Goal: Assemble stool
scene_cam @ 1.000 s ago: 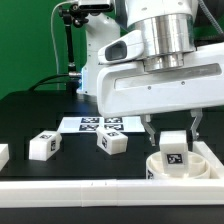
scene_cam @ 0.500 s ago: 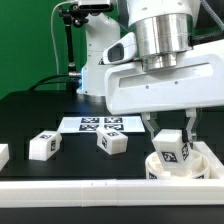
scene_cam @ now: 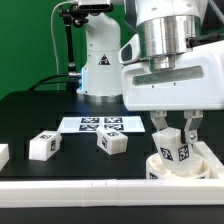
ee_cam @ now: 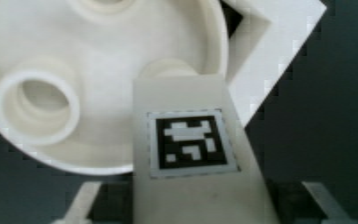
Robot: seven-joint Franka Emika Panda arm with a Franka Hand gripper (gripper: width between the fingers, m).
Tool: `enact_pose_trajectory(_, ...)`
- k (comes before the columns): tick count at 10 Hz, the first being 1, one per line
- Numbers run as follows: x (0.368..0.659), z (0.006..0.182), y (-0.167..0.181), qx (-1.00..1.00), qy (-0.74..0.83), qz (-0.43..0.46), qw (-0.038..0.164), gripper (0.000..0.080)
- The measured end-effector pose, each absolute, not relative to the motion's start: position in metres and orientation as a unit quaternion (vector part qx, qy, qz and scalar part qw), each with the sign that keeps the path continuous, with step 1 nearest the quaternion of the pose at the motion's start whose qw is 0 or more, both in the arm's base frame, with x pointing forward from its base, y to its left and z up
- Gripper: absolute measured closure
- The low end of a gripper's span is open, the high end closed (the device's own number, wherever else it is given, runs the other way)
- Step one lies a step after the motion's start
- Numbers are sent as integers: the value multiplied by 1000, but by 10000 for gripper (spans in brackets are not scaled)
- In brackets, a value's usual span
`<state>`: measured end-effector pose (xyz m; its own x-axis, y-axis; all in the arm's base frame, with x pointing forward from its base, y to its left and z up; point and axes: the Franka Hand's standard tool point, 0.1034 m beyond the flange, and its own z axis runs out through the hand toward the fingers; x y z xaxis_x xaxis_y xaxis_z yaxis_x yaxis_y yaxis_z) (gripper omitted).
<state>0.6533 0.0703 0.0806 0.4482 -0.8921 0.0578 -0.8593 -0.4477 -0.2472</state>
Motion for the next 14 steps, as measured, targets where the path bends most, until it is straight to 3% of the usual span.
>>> enact_pose_trajectory(6,645,78,95,-721,682,-46,112,452)
enact_pose_trajectory(12,646,77,98,-612,779,-17,135,453)
enact_pose_trajectory(14,646,78,96,-628,766,-20,134,232)
